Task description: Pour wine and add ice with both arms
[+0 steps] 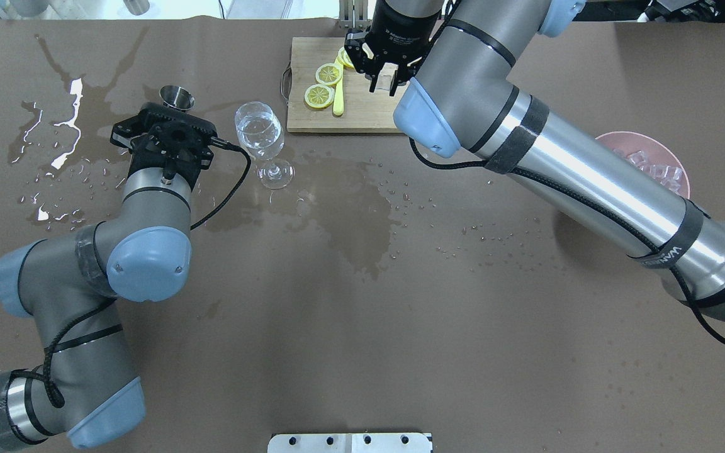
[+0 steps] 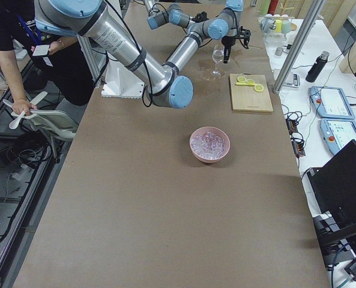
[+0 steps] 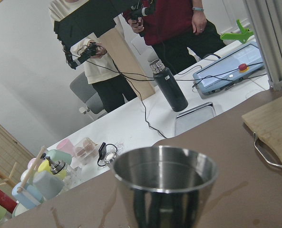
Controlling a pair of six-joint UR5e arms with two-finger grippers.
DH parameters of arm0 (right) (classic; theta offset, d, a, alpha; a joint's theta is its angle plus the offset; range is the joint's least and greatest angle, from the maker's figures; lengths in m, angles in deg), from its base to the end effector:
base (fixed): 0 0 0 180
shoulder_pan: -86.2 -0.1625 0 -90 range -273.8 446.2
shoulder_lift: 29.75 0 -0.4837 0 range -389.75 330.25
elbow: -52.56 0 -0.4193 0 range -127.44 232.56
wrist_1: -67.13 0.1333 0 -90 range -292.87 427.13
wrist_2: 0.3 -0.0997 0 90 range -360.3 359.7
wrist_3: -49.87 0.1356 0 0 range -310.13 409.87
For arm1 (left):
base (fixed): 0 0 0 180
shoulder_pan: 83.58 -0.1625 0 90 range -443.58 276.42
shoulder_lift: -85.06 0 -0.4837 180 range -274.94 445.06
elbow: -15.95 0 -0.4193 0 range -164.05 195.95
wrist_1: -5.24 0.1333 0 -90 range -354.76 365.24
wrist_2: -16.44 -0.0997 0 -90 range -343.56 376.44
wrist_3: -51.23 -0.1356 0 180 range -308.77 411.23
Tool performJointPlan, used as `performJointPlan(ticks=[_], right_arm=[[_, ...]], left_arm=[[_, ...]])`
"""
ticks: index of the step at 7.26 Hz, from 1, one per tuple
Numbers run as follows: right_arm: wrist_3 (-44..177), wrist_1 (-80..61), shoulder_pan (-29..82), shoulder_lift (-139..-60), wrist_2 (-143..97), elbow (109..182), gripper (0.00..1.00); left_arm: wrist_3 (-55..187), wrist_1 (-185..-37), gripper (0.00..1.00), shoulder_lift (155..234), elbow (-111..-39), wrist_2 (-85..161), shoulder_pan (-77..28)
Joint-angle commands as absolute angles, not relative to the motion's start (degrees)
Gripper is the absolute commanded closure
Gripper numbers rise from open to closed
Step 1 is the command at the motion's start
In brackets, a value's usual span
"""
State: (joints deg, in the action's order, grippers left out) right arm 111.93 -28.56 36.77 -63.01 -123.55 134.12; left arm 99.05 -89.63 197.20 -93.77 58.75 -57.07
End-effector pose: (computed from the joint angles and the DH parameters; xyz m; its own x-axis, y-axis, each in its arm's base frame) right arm -0.4973 -0.6715 0.1307 0.6074 0.1069 0.7872 -0.1237 0.9915 -0.0393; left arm 0.4589 -0.4899 0.3207 0.9798 0.0164 -0.1992 0.1679 0.4737 0.8645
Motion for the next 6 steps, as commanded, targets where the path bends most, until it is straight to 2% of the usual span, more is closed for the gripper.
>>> performJointPlan(ticks=[1, 6], right_arm=[[108.4, -28.3, 34.9, -65.2, -123.7, 134.1, 1.0], [108.4, -28.2, 34.7, -65.3, -124.0, 134.2, 1.0]], left_arm=[[99.0, -86.7, 0.86, 200.4, -92.8, 58.6, -57.2], [99.0, -86.8, 0.86, 204.1, -87.3, 58.5, -57.4]])
